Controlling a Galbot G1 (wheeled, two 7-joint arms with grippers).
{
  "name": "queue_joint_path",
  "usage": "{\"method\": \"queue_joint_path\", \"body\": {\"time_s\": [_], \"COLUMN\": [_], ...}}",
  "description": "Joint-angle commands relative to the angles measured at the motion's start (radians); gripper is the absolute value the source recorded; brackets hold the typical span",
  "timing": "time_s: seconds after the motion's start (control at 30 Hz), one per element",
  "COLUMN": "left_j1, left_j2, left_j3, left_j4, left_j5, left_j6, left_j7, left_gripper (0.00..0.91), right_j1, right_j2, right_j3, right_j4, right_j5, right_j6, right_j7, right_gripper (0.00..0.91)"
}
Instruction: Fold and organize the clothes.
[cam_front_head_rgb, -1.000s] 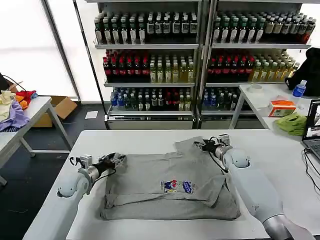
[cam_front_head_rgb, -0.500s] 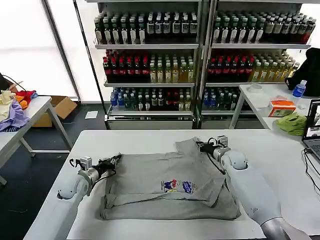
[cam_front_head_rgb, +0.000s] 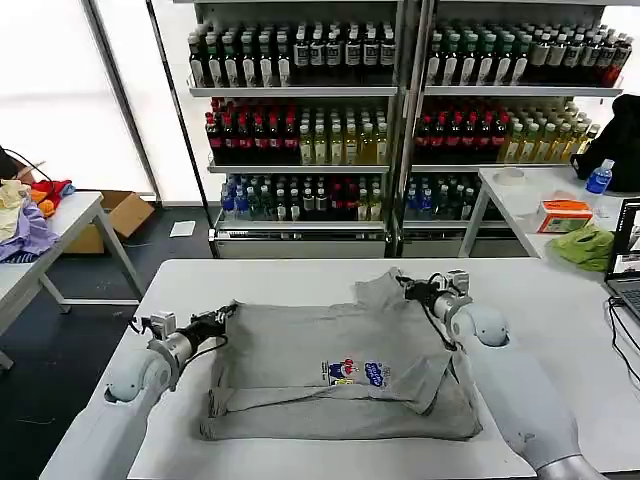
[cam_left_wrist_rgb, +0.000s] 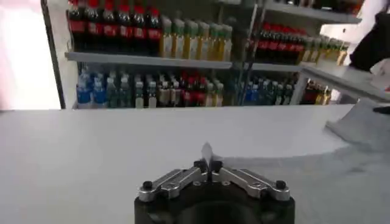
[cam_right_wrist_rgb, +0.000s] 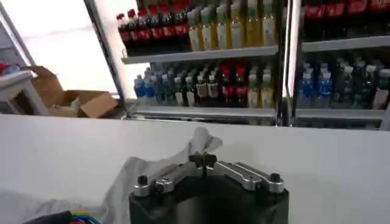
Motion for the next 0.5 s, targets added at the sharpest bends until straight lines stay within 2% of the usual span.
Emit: {"method": "queue_joint_path", "body": {"time_s": [0.03, 0.23, 0.3, 0.37, 0.5], "left_j1": [0.186, 0.315, 0.37, 0.421, 0.57], "left_j2": [0.03, 0.039, 0.043, 0.046, 0.041], "left_j3": [-0.096, -0.173, -0.19, -0.206, -0.245], "left_j4": [-0.275, -0.405, -0.437, -0.495, -0.567], "left_j5": [-0.024, -0.008, 0.009, 0.036, 0.128], "left_j6": [-0.027, -0.028, -0.023, -0.013, 0.005], "left_j7": [-0.044, -0.061, -0.079, -0.082, -0.087], "left_gripper": [0.01, 0.02, 0.01, 0.01, 0.01], "right_j1": [-0.288, -0.504, -0.559, -0.646, -0.813], "right_j2": [-0.102, -0.112, -0.11, -0.093, -0.068], "right_j3": [0.161, 0.344, 0.381, 0.431, 0.492], "right_j4": [0.4, 0.607, 0.656, 0.712, 0.802], "right_j5": [0.104, 0.152, 0.12, 0.025, -0.022], "right_j6": [-0.015, -0.051, -0.065, -0.073, -0.078], "right_j7": [0.032, 0.061, 0.065, 0.064, 0.064], "right_gripper": [0.0, 0.0, 0.0, 0.0, 0.0]}}
